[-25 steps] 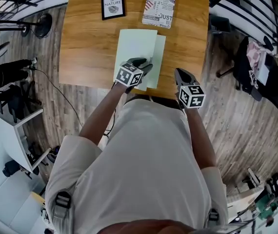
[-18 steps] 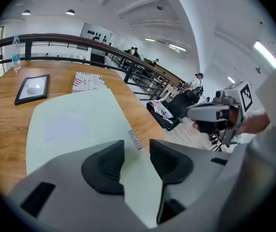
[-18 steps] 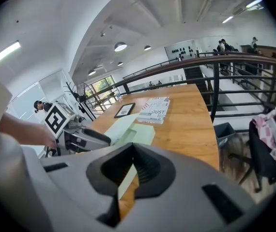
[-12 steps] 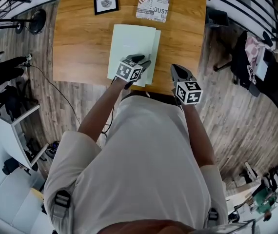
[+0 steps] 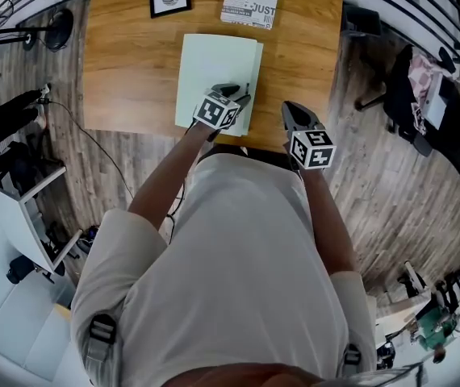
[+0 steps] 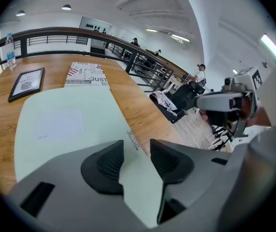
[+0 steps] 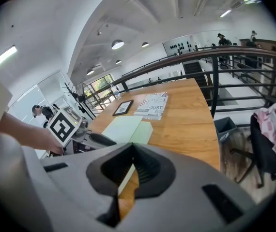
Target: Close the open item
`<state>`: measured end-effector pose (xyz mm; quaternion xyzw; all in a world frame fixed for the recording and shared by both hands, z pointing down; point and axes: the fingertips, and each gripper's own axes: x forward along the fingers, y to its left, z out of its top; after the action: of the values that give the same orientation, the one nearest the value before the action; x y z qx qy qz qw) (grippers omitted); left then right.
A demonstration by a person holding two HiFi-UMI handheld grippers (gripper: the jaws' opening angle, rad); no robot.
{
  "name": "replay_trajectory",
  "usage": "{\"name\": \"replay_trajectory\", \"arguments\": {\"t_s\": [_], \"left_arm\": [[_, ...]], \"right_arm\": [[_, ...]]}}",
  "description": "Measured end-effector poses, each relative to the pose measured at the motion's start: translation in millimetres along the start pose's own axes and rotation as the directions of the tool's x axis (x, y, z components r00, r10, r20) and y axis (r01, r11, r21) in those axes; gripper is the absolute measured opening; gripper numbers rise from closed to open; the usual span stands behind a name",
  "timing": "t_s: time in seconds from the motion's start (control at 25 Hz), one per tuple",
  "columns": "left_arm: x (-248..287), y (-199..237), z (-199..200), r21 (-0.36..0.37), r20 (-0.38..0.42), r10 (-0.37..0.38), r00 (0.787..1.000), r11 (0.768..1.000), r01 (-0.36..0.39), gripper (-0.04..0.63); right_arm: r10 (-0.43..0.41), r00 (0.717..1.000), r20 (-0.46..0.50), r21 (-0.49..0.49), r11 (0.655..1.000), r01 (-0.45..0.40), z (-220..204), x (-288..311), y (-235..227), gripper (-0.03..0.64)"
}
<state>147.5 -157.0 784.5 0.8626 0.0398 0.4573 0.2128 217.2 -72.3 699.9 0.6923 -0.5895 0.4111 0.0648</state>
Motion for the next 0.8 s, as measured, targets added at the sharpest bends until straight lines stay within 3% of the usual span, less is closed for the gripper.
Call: {"name": "replay_trajectory", "arguments": {"t_s": [0.8], "left_arm": [[36,4,-9,-0.013,-0.074,0.038,0.997,0.999,-0.039,0.167]], "right_arm": [[0.028,0.998,-0.047,0.014,1.0,-0.027,-15,4,-23,0.003]]}}
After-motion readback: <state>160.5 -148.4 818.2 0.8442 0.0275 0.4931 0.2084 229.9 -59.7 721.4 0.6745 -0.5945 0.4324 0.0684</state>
